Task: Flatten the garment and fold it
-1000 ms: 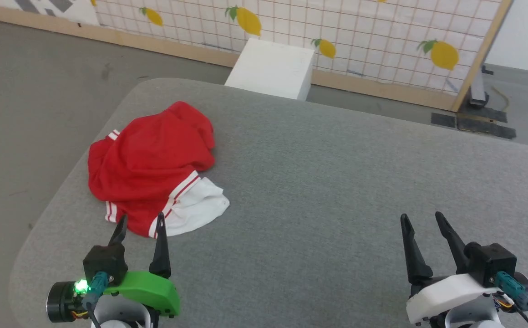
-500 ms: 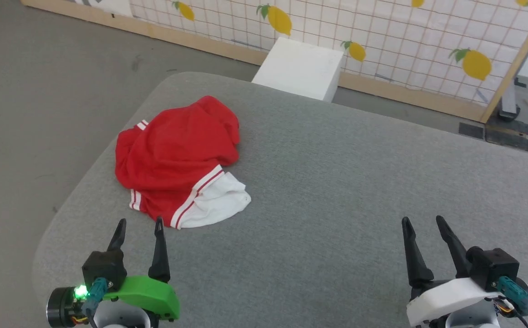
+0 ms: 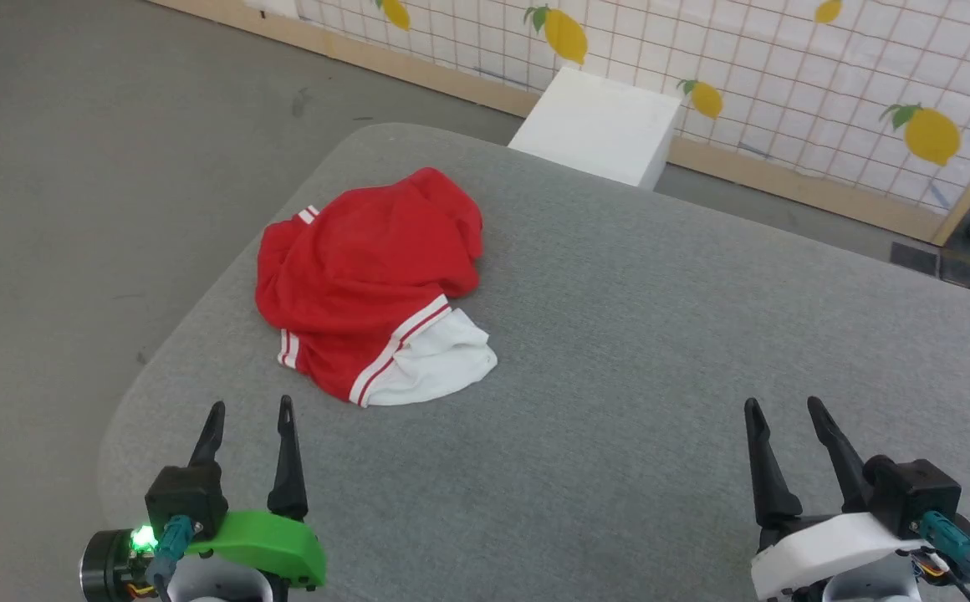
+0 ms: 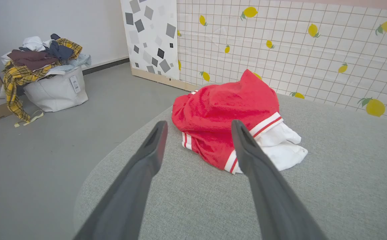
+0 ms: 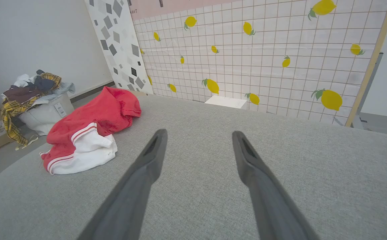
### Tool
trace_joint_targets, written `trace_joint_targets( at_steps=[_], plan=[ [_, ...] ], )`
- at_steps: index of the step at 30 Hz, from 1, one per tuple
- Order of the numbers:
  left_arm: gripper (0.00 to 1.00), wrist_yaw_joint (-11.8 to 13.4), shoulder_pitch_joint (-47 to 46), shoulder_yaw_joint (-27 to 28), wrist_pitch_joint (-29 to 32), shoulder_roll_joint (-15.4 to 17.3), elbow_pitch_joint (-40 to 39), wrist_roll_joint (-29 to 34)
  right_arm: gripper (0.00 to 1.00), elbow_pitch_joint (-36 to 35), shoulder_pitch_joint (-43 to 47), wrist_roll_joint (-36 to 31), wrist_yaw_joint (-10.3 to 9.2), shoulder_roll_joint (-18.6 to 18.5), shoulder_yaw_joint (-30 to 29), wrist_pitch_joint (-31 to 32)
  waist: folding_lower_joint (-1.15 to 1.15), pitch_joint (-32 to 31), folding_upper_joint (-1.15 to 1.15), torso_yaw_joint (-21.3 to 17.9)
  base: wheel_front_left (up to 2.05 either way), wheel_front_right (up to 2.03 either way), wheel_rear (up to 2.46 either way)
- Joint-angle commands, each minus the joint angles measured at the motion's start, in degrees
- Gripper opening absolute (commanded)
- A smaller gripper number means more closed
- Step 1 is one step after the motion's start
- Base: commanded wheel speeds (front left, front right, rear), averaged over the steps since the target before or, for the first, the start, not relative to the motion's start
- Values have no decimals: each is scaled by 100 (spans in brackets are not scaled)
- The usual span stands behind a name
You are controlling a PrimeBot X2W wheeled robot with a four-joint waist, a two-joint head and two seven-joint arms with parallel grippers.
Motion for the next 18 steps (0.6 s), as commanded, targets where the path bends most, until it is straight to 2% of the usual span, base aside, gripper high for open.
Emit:
trace_joint_targets(
  at_steps=[1,18],
  plan=[
    [100,39,79,-17,-66,36,34,-21,100,17,97,43,21,-2,-17,-66,0,6,0,69,0,0,0],
    [100,101,104,-37,-266,45,141,-104,100,78,175,161,25,-2,-86,-218,0,7,0,556,0,0,0]
  ],
)
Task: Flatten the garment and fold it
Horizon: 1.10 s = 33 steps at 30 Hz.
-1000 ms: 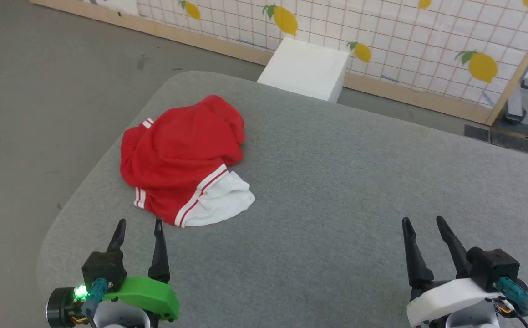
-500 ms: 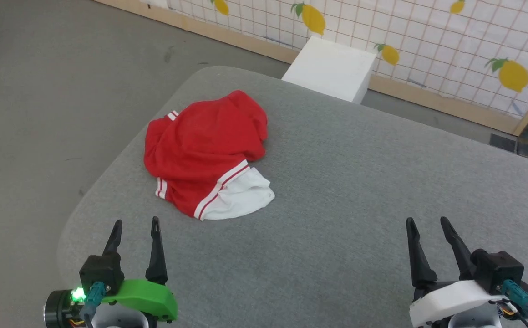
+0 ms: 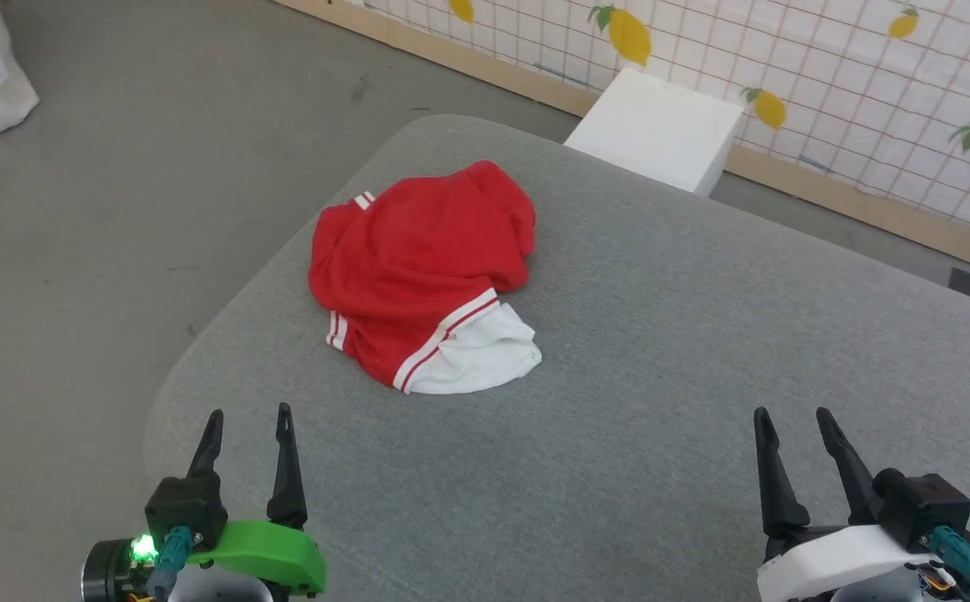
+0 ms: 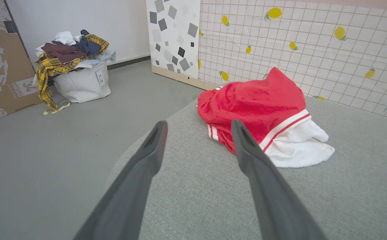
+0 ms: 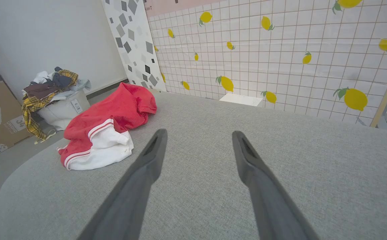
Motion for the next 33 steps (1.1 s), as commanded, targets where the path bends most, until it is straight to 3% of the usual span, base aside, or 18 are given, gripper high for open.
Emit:
trace_joint_targets(
  at_steps=[1,14,26,33],
  plan=[
    [100,22,58,-4,-55,37,20,-59,100,28,72,66,24,-2,-16,-70,0,-2,0,83,0,0,0],
    [100,90,121,-21,-221,56,83,-126,100,78,146,159,27,-2,-32,-173,0,3,0,506,0,0,0],
    [100,109,132,-40,-227,45,74,-166,100,59,133,138,28,-2,-46,-144,0,52,0,487,0,0,0],
    [100,-156,-431,-80,-177,127,153,-373,100,-57,63,74,28,-2,4,-54,0,209,0,344,0,0,0]
  ],
)
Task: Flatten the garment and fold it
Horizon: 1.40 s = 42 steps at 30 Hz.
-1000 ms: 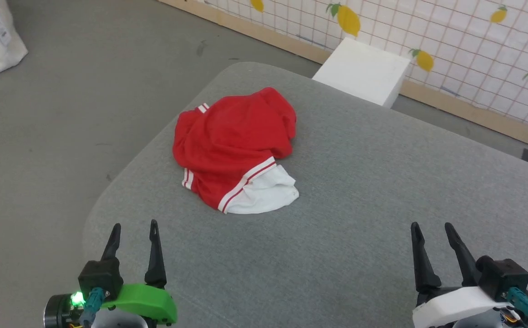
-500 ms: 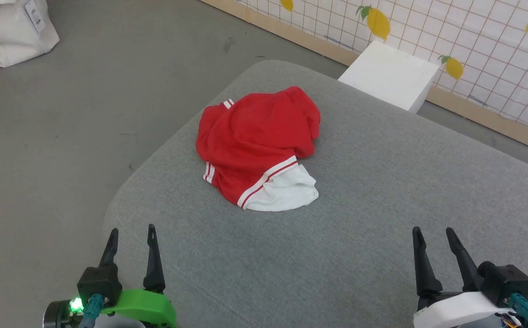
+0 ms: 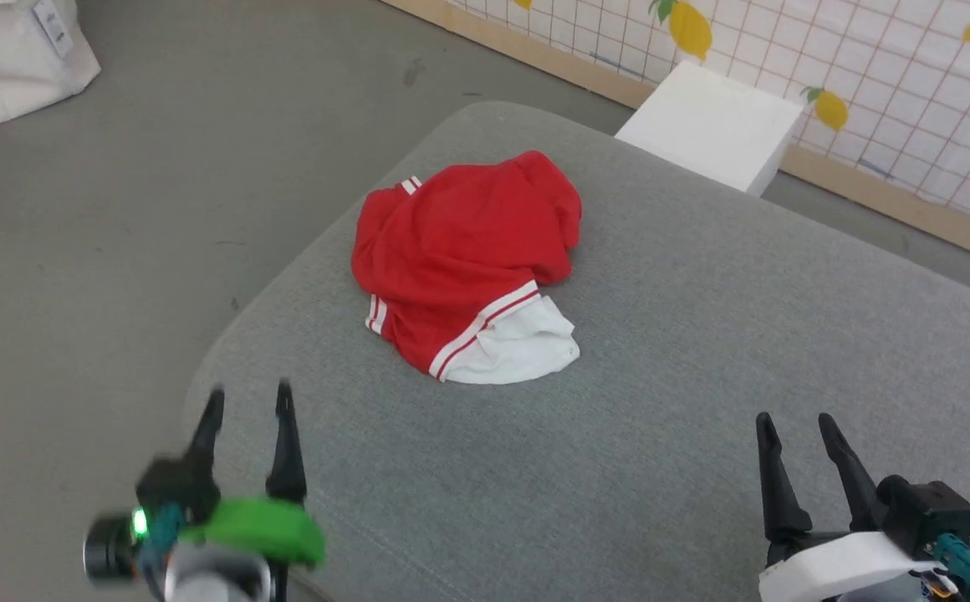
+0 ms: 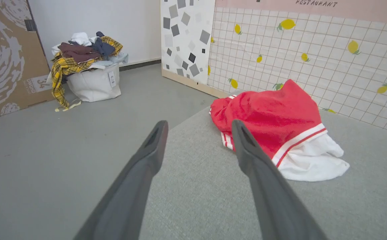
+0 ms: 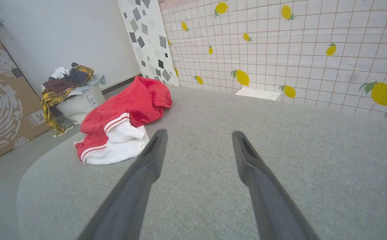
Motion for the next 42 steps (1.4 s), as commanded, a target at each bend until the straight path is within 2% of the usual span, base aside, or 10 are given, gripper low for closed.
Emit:
trace_joint_targets(
  at_steps=[1,8,16,19,23,31,35,36,37,42],
  plan=[
    [100,-109,-411,-30,49,88,11,-66,100,-69,-46,-74,28,-5,4,40,0,131,0,-103,0,0,0],
    [100,-581,-2259,83,740,247,684,-723,100,-471,-238,-394,28,-5,-75,364,0,726,0,-599,0,0,0],
    [100,-740,-4394,201,2759,302,2472,-1724,100,-1107,-329,-806,28,-5,-246,816,0,1598,0,-1377,0,0,0],
    [100,-705,-4881,137,3732,339,3133,-1908,100,-1343,-328,-881,28,-5,-327,928,0,1869,0,-1671,0,0,0],
    [100,-383,-5207,25,4542,454,3762,-1831,100,-1579,-303,-919,28,-5,-415,1010,0,2128,0,-1920,0,0,0],
    [100,203,-5142,-240,5275,471,4602,-1569,100,-1898,-271,-965,28,-5,-500,1102,0,2448,0,-1985,0,0,0],
    [100,188,-5085,-256,5123,299,4683,-1634,100,-1965,-235,-976,28,-5,-506,1161,0,2504,0,-1864,0,0,0],
    [37,185,-5080,-252,4983,277,4669,-1636,100,-1970,-227,-975,28,-5,-501,1171,0,2498,0,-1834,0,0,0],
    [0,243,-5082,-219,4730,260,4638,-1634,100,-1974,-219,-968,28,-5,-493,1181,0,2486,0,-1793,0,0,0],
    [0,426,-5204,-51,3530,269,4494,-1622,100,-1922,-259,-926,28,-5,-407,1167,0,2294,0,-1667,0,0,0]
  ],
)
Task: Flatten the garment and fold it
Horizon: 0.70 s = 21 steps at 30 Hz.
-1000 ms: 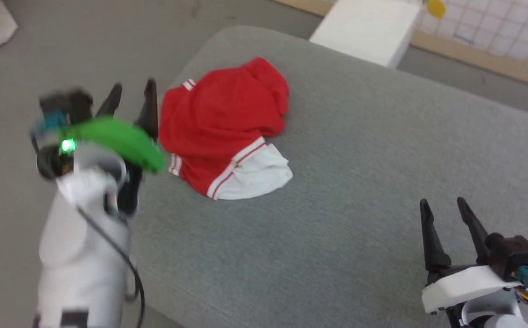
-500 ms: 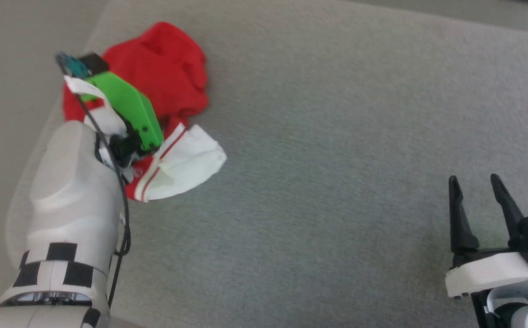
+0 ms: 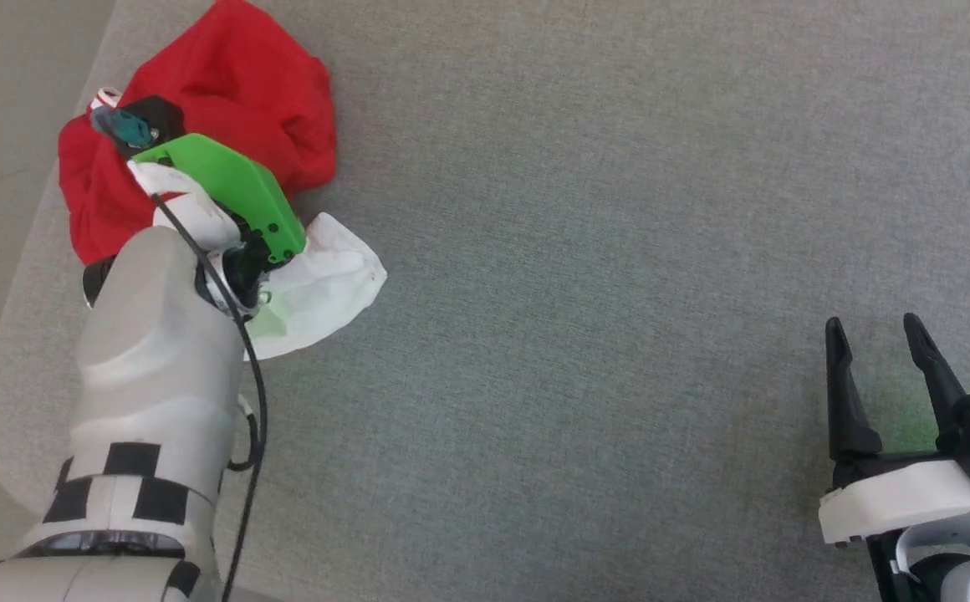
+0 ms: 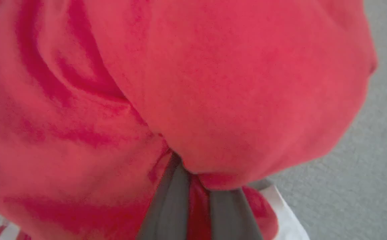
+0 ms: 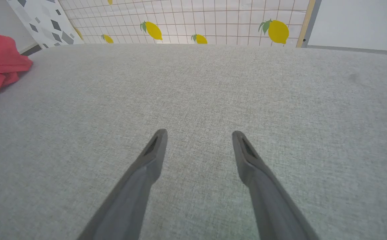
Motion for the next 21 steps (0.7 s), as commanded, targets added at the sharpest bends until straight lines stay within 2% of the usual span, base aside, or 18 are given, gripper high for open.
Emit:
trace_joint_targets(
  at_steps=[1,4,9,10,14,21],
  plan=[
    [0,29,11,65,-308,-38,-13,-12,100,18,-39,26,28,-5,36,-24,-1,-177,0,103,0,0,0],
    [0,-25,-182,104,-1011,101,-134,59,100,142,-48,86,28,-5,111,-68,-1,-391,0,140,0,0,0],
    [0,-612,-705,-133,-1977,440,-508,314,100,489,-57,346,28,-5,228,-240,-1,-852,0,91,0,0,0],
    [0,-780,-854,-224,-2043,490,-597,364,100,571,-55,404,28,-5,247,-289,-1,-949,0,65,0,0,0],
    [0,-1165,-1433,-510,-2160,532,-973,360,100,885,-34,605,28,-5,336,-479,-1,-1327,0,-110,0,0,0],
    [0,-1292,-2008,-1202,-1918,294,-1574,-97,100,1402,-61,909,28,-5,456,-828,-1,-1904,0,-775,0,0,0]
  ],
)
